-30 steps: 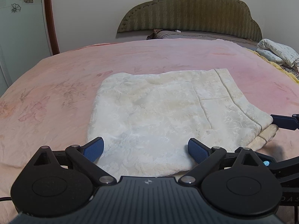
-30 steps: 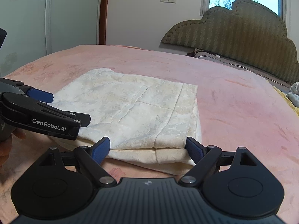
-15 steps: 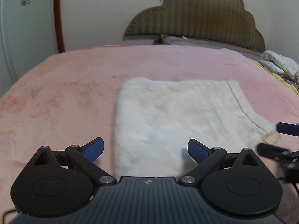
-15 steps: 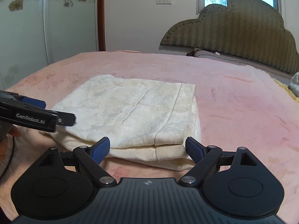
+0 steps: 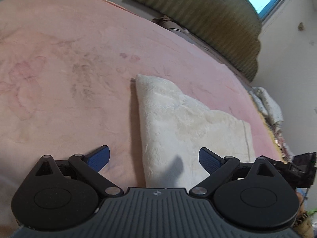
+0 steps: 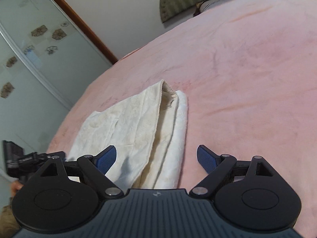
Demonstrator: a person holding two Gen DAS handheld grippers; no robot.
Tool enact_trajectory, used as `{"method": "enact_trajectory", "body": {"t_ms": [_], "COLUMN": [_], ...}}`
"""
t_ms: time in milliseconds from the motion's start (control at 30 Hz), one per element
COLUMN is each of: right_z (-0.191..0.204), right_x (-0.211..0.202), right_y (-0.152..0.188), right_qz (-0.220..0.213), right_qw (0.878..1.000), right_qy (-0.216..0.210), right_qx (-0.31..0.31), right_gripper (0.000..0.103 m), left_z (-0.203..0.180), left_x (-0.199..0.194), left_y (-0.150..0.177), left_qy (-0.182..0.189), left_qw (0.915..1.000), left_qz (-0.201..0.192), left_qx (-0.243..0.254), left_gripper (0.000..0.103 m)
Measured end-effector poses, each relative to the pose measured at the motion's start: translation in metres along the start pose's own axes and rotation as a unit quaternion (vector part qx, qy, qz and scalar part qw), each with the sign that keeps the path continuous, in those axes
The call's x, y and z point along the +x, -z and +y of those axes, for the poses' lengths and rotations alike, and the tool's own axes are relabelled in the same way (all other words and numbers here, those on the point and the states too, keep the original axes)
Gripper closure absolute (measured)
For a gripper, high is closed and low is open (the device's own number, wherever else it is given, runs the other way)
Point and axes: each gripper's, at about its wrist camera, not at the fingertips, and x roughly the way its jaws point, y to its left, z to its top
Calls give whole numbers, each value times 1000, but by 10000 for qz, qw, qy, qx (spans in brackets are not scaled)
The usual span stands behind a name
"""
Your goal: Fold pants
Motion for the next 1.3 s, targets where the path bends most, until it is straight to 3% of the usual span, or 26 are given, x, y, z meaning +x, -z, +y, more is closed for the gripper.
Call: {"method": "enact_trajectory", "body": {"t_ms": [200,267,367,433,567,600,700,800,1033,1300], "right_z": [-8,-13,-19,-22,-14,-11,2,16,56,71], "right_x": [22,29,40,47,42,40,33,25,21,81], "right_y": [-12,-18,-25,-26,-22,-21,-21,-25,-49,-104], "right_qz": [342,348,368,399,307,259,97,-41,-205,-364], "right_qw": [9961,9949,9949,9943,9955,9956,9962,9955,9899,9884], "right_qy": [-816,-934,-915,-943,-891,-891,-862,-891,-1007,-1101], "right_qx": [33,142,217,280,137,104,-73,-315,-975,-977], "right_gripper": [17,26,55,66,75,77,79,80,81,81], "left_z": [-1,-2,-6,-12,-20,-17,-16,-27,-43,-33], "left_x": [20,28,37,40,34,30,21,10,-13,2], "left_y": [-5,-5,-3,-1,4,3,5,7,-14,-75], "left_qy": [740,978,1186,1089,373,341,358,271,98,-480], "left_qw": [9969,9948,9924,9939,9984,9985,9982,9961,9873,9799], "left_qz": [244,275,259,200,43,-6,-237,-487,-1129,-1368], "left_qx": [80,-17,-191,-30,431,429,409,680,1110,1372], "left_gripper": [5,5,6,11,60,70,82,89,92,92]}}
